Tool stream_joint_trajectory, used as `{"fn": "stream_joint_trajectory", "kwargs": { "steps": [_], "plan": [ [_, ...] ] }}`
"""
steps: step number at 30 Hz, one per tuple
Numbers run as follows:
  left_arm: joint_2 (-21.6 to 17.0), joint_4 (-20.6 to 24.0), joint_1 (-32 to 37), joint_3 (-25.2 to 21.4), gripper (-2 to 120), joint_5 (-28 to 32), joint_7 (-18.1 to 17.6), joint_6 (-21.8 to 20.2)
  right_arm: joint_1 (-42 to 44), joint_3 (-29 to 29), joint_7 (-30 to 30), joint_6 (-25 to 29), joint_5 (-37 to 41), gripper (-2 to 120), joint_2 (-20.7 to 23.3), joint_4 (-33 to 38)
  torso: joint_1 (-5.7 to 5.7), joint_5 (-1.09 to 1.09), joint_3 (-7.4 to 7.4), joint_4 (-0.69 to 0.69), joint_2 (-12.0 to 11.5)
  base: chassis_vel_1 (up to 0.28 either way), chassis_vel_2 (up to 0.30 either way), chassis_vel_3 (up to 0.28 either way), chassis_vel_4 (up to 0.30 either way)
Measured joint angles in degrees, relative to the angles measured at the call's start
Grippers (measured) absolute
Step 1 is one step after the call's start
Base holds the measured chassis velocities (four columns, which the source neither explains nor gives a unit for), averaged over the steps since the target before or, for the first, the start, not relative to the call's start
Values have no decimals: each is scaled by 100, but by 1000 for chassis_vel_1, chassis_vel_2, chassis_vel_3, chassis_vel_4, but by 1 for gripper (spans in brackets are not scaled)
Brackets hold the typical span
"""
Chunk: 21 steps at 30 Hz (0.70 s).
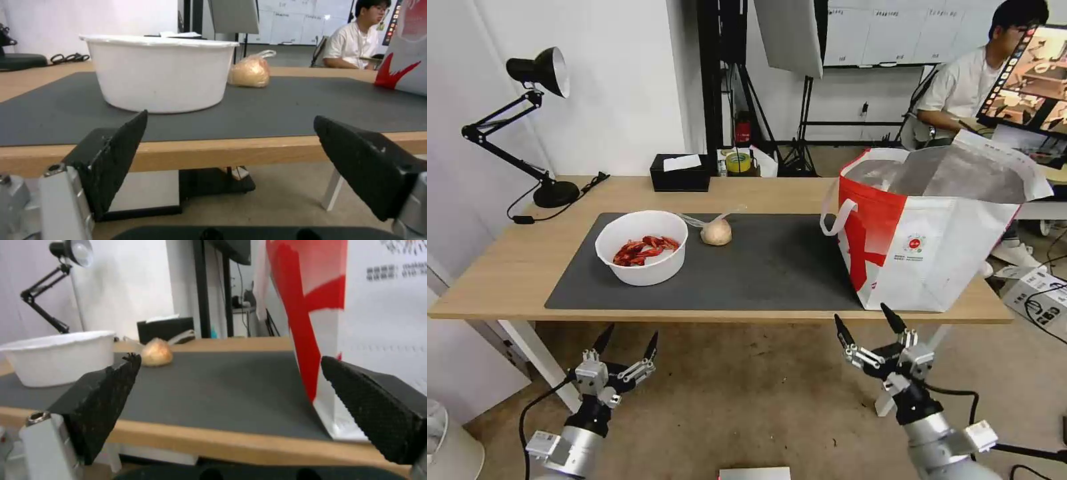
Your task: Pick up the trash from the table and place it into the takeout bag.
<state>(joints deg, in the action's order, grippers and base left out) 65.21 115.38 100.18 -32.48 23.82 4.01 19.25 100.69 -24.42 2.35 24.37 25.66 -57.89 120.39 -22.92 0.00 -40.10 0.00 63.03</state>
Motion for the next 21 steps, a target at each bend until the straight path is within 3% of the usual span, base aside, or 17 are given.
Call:
{"fn": "stream_joint_trajectory", "kwargs": {
  "steps": [21],
  "plan": [
    [0, -85, -28, 35, 100, -16, 0, 24, 58, 183, -19, 49, -130, 100, -237, -134, 0, 0, 0, 0, 0, 0, 0, 0, 0]
  ]
}}
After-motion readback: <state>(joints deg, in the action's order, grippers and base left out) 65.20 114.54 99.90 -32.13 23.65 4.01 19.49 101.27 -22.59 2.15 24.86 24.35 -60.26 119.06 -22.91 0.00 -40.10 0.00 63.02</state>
